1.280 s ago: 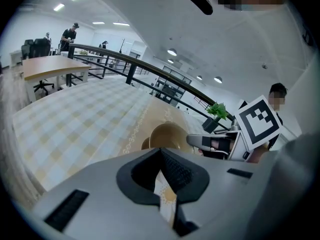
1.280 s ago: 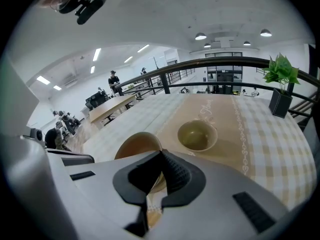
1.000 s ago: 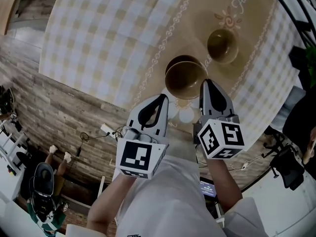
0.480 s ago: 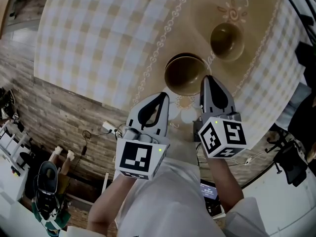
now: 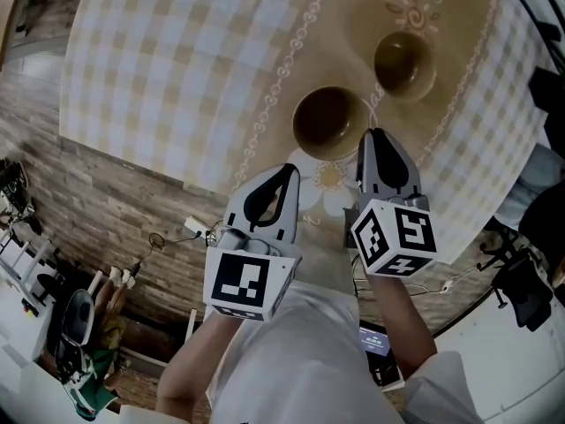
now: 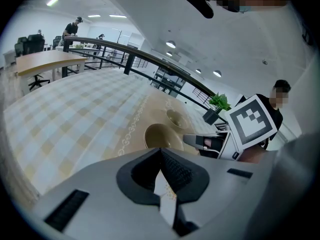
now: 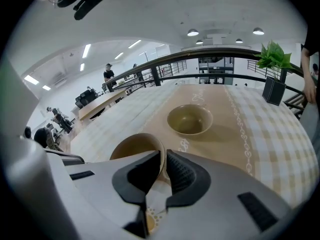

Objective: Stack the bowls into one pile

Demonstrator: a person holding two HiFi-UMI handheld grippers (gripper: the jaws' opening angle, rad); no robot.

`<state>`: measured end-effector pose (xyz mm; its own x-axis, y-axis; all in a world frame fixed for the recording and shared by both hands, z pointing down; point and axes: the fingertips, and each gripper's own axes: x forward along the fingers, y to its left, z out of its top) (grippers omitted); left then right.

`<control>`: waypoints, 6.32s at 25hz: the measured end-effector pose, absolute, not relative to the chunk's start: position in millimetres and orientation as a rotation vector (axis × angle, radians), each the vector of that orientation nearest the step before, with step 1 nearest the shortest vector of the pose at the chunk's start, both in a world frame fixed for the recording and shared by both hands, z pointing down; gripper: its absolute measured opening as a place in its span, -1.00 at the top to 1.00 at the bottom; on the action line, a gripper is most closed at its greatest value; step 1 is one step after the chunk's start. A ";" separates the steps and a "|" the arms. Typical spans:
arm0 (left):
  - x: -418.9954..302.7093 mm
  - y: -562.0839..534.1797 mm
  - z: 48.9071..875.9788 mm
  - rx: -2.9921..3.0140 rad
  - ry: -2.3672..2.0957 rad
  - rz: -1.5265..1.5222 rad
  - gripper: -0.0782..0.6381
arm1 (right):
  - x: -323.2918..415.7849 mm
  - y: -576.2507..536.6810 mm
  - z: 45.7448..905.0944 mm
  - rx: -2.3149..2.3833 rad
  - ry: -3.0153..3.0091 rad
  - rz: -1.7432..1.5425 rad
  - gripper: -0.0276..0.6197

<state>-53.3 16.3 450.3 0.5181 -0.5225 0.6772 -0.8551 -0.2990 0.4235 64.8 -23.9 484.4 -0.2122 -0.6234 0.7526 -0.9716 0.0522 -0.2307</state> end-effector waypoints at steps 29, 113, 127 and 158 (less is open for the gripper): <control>8.8 87.4 335.8 2.111 -1.166 0.482 0.73 | 133.8 69.2 353.2 1.703 -2.044 0.886 0.80; -113.7 20.0 338.6 2.349 -0.528 0.707 0.72 | -56.9 36.4 344.6 1.795 -1.908 0.637 0.80; -113.3 6.2 412.2 2.217 -0.642 0.723 0.73 | -46.4 8.0 425.3 1.581 -2.001 0.682 0.80; -124.9 -1.4 452.3 2.125 -0.689 0.702 0.72 | -51.4 -5.5 504.3 1.308 -1.846 0.482 0.79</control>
